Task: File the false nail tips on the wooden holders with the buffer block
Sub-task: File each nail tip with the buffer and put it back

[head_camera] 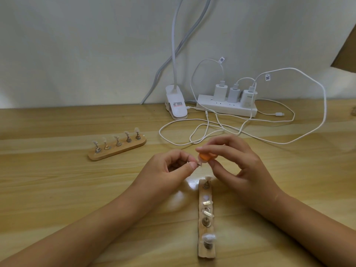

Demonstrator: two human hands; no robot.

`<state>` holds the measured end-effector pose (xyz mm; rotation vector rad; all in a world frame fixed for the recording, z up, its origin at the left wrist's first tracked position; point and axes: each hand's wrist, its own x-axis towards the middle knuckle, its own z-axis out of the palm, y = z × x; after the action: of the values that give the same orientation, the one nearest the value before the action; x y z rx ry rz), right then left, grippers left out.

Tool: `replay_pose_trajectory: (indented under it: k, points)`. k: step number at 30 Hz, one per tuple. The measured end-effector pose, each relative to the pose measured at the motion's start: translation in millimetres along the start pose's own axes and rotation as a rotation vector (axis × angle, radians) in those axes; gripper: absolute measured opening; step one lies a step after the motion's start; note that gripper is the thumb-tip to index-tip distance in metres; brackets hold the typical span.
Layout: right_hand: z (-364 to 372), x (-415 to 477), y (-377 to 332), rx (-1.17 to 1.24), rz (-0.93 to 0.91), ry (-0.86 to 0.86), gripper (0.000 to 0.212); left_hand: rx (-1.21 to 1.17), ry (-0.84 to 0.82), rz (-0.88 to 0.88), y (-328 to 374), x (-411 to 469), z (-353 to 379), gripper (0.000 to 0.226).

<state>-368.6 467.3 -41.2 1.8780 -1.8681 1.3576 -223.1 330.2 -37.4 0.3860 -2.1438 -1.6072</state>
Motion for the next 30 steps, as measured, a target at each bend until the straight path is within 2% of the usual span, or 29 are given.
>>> replay_pose_trajectory:
  k: [4, 7, 11, 15, 18, 22, 26, 30]
  points:
    - [2.2, -2.3, -0.3, -0.02, -0.069, -0.032, 0.025, 0.002, -0.017, 0.007, 1.1, -0.2, 0.1, 0.009]
    - [0.2, -0.7, 1.7, 0.021, 0.022, -0.001, 0.026, 0.013, -0.011, -0.002, -0.9, 0.3, -0.9, 0.01]
    - [2.1, -2.2, 1.2, 0.034, -0.035, -0.055, 0.026, 0.012, -0.029, 0.007, 0.2, 0.2, -0.2, 0.009]
    - [0.0, 1.0, 2.5, 0.083, 0.062, -0.011, 0.028, 0.019, -0.018, 0.001, -1.5, 0.5, -0.7, 0.009]
    - [2.0, -1.9, 0.0, 0.074, -0.031, -0.07, 0.027, 0.012, -0.032, 0.014, -0.3, 0.4, -0.1, 0.01]
    - [0.1, 0.0, 2.1, 0.094, 0.063, -0.029, 0.028, 0.004, -0.018, 0.001, -1.9, 0.9, 0.1, 0.009]
    - [2.5, -3.0, -1.0, 0.077, -0.047, -0.08, 0.026, 0.002, -0.044, 0.034, -0.7, 1.2, 0.9, 0.009]
    - [1.1, -0.9, 0.8, 0.075, 0.055, -0.043, 0.027, -0.012, -0.03, 0.013, -2.6, 1.3, 0.0, 0.009]
